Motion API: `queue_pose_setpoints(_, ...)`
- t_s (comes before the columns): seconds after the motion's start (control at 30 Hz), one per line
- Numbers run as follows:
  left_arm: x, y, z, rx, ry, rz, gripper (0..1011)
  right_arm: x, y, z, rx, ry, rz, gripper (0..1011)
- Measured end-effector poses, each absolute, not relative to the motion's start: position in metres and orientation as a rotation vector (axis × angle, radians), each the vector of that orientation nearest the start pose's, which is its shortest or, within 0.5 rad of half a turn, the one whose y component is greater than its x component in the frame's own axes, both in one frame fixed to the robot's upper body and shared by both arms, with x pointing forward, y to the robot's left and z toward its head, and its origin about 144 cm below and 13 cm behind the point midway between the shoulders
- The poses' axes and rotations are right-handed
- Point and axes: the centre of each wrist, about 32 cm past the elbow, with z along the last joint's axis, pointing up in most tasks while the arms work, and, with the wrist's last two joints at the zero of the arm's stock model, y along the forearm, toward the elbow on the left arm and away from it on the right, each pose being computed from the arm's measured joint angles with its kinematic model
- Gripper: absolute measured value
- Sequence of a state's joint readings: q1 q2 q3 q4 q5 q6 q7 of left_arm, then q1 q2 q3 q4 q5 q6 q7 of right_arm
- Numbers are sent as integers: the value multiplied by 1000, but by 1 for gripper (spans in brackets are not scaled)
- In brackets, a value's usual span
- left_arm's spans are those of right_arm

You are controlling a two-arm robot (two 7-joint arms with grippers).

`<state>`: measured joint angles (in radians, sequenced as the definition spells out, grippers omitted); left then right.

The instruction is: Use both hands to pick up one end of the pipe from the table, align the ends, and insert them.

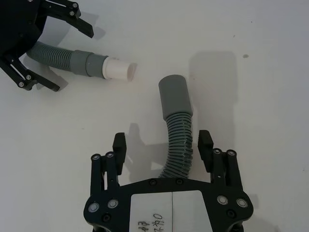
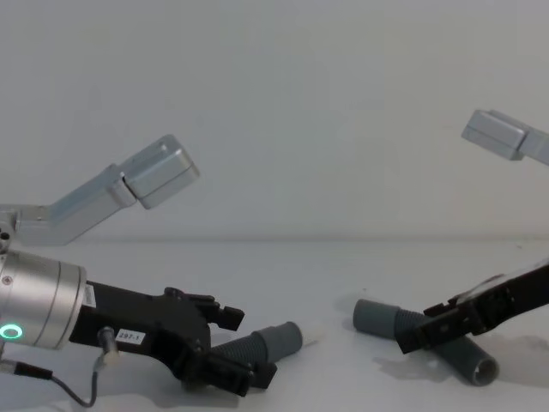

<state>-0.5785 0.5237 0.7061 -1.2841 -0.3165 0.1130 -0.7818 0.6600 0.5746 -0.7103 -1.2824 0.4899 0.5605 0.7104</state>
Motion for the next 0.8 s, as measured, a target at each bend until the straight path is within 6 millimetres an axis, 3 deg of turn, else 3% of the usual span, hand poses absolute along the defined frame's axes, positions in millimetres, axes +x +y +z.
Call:
queue_pose_setpoints(0.67, 570, 246, 1204, 455, -96, 383, 1001, 586, -270, 1236, -593, 284, -554, 301)
queue_pose_setpoints(0.8, 570, 246, 1204, 455, -96, 383, 1001, 586, -270, 1236, -593, 284, -554, 244)
